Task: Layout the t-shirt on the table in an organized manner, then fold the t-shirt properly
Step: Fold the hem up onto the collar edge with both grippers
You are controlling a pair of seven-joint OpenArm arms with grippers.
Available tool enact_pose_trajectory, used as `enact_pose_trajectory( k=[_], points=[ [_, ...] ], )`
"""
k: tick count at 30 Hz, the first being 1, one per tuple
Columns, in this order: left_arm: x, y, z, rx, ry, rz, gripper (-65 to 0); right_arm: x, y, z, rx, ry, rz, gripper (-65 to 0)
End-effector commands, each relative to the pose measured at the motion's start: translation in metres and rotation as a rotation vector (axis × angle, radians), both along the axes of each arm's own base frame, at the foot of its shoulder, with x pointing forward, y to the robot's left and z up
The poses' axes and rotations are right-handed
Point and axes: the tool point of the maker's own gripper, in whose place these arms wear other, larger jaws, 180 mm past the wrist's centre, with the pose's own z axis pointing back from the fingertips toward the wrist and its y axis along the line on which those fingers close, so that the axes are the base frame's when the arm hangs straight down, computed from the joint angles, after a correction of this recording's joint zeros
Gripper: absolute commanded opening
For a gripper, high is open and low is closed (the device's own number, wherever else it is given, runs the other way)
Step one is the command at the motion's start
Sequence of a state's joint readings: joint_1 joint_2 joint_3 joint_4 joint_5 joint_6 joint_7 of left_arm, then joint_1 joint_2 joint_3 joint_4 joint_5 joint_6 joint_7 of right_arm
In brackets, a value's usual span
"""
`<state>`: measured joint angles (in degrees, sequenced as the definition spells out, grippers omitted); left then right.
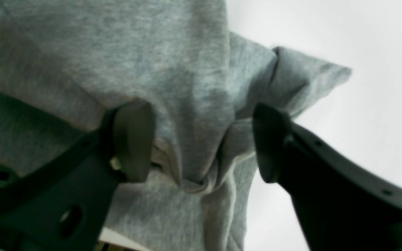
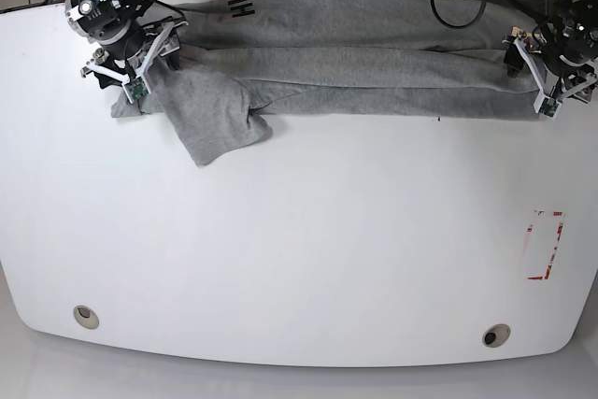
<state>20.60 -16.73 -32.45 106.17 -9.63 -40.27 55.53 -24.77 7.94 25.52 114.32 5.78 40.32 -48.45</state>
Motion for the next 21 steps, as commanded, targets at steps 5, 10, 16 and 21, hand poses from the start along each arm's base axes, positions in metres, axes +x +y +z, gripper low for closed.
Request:
enact_pose_trajectory(
  k=[5, 10, 16, 21],
  points=[
    [0.032, 0.003, 0.056, 0.026, -0.150, 0.005, -13.8, 0.036, 0.003, 0.029, 0.004, -0.129, 0.009, -34.2],
    [0.043, -0.004, 0.058, -0.036, -0.189, 0.013, -13.9, 0.054, 0.022, 0.039, 0.104, -0.194, -0.015, -43.8],
    [0.044, -0.019, 0.039, -0.075, -0.153, 0.021, -19.0, 0.050, 0.036, 0.030, 0.165, -0.176, -0.024, -57.4],
    [0.029, -0.005, 0.006, -0.067, -0.049, 0.085, -42.5, 0.034, 0.040, 0.006, 0.198, -0.100, -0.054, -65.0]
  ],
)
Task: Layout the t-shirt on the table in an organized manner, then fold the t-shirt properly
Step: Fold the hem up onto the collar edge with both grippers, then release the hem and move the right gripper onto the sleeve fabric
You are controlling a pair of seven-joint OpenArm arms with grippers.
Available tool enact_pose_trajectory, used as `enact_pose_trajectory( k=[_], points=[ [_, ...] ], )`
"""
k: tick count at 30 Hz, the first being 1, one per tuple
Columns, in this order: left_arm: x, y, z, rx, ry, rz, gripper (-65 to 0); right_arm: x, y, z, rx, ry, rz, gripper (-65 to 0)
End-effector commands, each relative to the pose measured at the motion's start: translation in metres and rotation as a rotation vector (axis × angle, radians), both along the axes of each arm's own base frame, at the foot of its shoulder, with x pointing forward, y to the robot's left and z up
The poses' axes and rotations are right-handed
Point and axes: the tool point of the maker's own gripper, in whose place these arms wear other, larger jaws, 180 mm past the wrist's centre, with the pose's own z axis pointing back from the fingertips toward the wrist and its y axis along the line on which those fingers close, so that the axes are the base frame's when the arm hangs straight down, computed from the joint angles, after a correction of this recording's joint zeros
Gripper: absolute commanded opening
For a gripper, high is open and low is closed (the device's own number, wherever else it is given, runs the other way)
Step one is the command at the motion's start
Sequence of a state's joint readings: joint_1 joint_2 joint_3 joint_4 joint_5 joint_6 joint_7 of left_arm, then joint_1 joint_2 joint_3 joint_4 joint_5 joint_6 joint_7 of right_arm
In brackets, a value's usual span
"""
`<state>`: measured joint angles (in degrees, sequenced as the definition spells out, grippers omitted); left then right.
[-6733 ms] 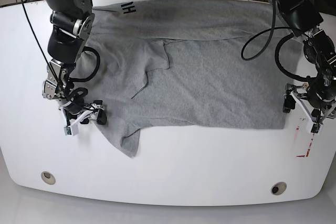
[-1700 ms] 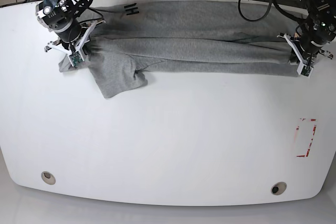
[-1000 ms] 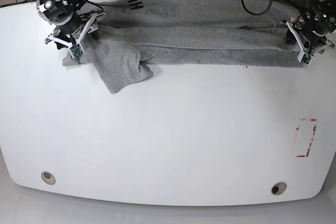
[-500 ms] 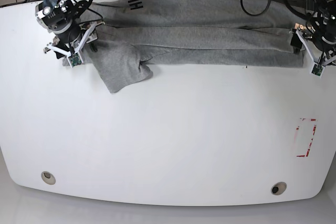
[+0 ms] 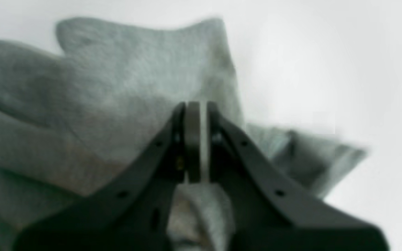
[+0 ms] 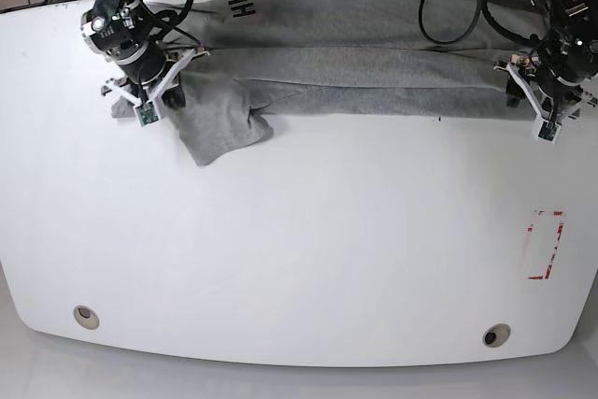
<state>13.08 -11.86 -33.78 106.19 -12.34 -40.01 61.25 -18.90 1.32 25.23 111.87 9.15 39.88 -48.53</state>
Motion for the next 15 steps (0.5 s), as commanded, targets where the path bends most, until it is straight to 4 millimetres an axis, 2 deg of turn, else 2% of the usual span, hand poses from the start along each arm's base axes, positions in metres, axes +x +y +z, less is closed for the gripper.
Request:
enact_pose_trajectory(
  k=[1, 3, 5, 10, 13, 15],
  points=[
    [-0.006, 0.015, -0.010, 0.020, 0.045, 0.029, -48.5, -0.004, 0.002, -0.004, 0.025, 0.002, -0.002, -64.5],
    [-0.011, 0.017, -0.021, 0.005, 0.077, 0.041, -56.5, -0.013, 0.002, -0.014, 0.034, 0.034, -0.006, -64.5],
    [-0.019, 0.019, -0.031, -0.007, 0.113, 0.052, -60.7, -0.020, 0.000, -0.021, 0.040, 0.059, -0.012, -64.5],
    [-0.030, 0.026, -0.048, -0.028, 0.170, 0.070, -58.5, -0.025, -0.011, -0.035, 0.041, 0.079, -0.011, -64.5],
    [-0.029, 0.024, -0.054, -0.050, 0.161, 0.069, -58.1, -0.026, -0.016, -0.047, 0.053, 0.102, -0.019, -64.5],
    [-0.026, 0.021, -0.058, -0.067, 0.149, 0.064, -58.1, -0.020, -0.023, -0.051, 0.054, 0.103, -0.023, -64.5]
  ],
)
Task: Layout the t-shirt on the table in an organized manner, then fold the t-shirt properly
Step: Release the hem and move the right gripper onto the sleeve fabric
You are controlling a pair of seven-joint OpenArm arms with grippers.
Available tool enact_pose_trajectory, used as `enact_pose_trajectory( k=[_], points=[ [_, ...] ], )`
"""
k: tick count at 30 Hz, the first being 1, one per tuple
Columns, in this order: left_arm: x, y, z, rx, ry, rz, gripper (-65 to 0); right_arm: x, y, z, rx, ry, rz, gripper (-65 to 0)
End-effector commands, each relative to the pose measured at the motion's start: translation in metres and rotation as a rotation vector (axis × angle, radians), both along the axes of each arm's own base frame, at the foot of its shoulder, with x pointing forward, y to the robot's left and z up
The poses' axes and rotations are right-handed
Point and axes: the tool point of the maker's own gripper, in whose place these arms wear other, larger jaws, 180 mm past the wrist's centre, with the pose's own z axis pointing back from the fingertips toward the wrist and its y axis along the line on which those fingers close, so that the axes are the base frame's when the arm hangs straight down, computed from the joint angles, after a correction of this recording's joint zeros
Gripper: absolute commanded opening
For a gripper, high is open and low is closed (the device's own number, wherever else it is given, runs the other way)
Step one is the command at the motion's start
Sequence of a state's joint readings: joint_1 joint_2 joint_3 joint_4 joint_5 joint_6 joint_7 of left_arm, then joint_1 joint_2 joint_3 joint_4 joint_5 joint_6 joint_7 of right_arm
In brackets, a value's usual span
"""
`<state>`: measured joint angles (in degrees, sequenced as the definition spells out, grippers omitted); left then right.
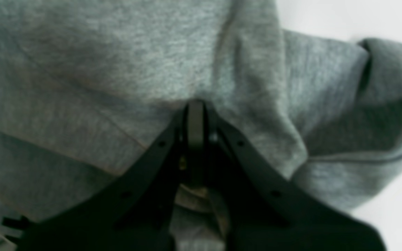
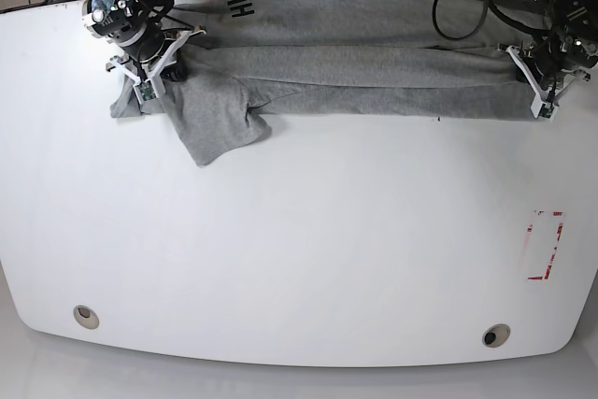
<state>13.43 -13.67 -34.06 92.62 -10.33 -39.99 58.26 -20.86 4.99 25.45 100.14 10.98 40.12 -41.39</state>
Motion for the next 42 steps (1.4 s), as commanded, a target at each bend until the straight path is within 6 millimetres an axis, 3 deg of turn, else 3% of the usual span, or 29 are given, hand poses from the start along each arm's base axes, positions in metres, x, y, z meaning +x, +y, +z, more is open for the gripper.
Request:
enact_pose_trajectory(
  k=[1, 12, 18, 21, 23, 27, 30, 31, 35, 42],
  points=[
    [0.004, -0.002, -0.003, -0.006, -0.010, -0.014, -58.1, 0.005, -0.012, -0.006, -0.028, 0.021, 0.001, -64.5],
    [0.042, -0.024, -0.017, -0.072, -0.010, -0.078, -58.1, 0.037, -0.045, -0.019, -0.020, -0.002, -0.033, -64.5],
    [0.057, -0.025, -0.010, -0.075, -0.039, -0.080, -56.9, 0.050, -0.050, -0.007, -0.037, -0.041, -0.026, -64.2],
    [0.060, -0.024, -0.003, -0.059, -0.049, -0.086, -50.7, 0.059, -0.048, 0.007, -0.057, -0.083, -0.008, -62.8],
    [0.062, -0.023, 0.002, -0.047, -0.059, -0.092, -43.3, 0.064, -0.047, 0.015, -0.068, -0.104, 0.000, -55.6],
    [0.070, -0.024, 0.017, -0.022, -0.104, -0.105, -28.2, 0.079, -0.044, 0.037, -0.098, -0.150, 0.017, -31.9],
    [0.074, -0.020, 0.029, -0.005, -0.141, -0.098, -23.7, 0.089, -0.044, 0.051, -0.115, -0.181, 0.019, -16.8],
    [0.075, -0.019, 0.032, -0.001, -0.151, -0.095, -23.6, 0.094, -0.044, 0.055, -0.117, -0.194, 0.019, -14.4],
    [0.083, -0.017, 0.046, 0.014, -0.194, -0.094, -23.6, 0.114, -0.045, 0.068, -0.113, -0.236, 0.014, -12.8],
    [0.090, -0.016, 0.060, 0.040, -0.216, -0.098, -23.6, 0.151, -0.050, 0.055, -0.033, -0.211, -0.032, -13.5]
  ],
)
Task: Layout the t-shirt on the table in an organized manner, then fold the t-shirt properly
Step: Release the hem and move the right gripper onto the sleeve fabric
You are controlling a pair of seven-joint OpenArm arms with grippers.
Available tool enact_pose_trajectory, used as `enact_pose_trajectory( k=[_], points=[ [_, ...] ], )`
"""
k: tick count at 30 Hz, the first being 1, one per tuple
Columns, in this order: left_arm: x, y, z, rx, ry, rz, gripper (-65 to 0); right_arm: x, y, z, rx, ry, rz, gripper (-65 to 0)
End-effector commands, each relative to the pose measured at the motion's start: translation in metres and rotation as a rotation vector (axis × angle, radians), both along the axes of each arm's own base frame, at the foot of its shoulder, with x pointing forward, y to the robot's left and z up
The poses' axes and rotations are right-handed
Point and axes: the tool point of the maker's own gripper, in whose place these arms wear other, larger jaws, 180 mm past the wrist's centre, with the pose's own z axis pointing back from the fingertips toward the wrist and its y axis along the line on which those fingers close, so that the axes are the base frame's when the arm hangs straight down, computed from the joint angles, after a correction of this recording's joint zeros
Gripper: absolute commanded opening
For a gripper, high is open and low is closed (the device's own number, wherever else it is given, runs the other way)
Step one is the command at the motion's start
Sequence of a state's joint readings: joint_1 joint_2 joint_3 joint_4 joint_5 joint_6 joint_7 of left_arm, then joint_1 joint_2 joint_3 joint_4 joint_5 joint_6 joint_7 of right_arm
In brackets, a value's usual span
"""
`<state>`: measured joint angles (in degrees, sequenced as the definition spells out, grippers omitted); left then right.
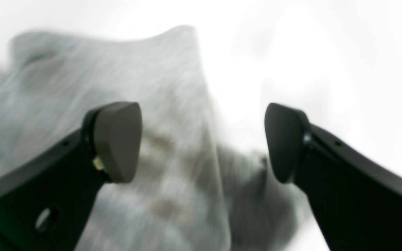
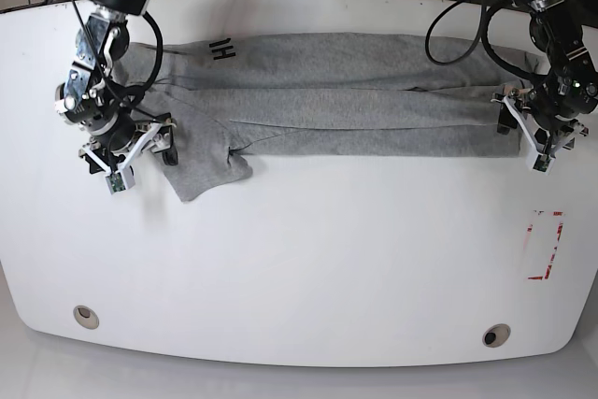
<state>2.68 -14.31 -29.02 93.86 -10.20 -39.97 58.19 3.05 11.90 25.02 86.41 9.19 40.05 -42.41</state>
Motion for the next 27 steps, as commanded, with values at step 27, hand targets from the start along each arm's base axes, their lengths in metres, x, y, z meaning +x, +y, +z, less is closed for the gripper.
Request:
enact_pose_trajectory(
  k=[27],
  points=[
    [0.012, 0.006, 0.027, 0.045, -0.069, -0.008, -23.6, 0.040, 0.056, -0.027, 0.149, 0.043, 0.089, -23.0]
  ],
)
